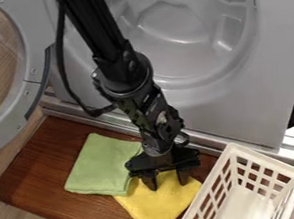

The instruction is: Put the yellow cloth in the washing machine

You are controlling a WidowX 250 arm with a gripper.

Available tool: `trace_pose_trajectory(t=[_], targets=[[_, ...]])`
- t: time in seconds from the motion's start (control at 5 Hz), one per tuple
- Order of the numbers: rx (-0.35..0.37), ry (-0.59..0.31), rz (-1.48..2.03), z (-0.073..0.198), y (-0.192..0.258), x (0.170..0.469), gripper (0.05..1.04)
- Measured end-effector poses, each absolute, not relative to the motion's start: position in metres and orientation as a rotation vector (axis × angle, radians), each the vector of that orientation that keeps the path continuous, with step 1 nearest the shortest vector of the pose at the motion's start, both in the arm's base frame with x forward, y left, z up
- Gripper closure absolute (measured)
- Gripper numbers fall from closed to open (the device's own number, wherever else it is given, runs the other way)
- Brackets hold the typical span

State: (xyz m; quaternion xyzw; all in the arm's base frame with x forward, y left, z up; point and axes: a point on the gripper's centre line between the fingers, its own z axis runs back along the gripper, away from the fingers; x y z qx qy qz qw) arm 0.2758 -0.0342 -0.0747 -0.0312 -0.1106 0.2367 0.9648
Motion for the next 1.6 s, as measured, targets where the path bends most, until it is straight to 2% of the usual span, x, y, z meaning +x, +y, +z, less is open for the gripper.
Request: trace_pose_trajectory(t=[0.4, 0.6, 1.0, 1.2, 1.6], targets=[[-0.042, -0.230, 0.469, -0.073, -0.038, 0.271, 0.889], [-0.050, -0.273, 0.482, -0.052, -0.037, 0.269, 0.989], [-0.064, -0.443, 0.500, 0.018, -0.028, 0.271, 1.004], [-0.093, -0.557, 0.500, 0.063, -0.020, 0.276, 1.004], [-0.140, -0.645, 0.525, 0.103, -0.015, 0.320, 1.004]])
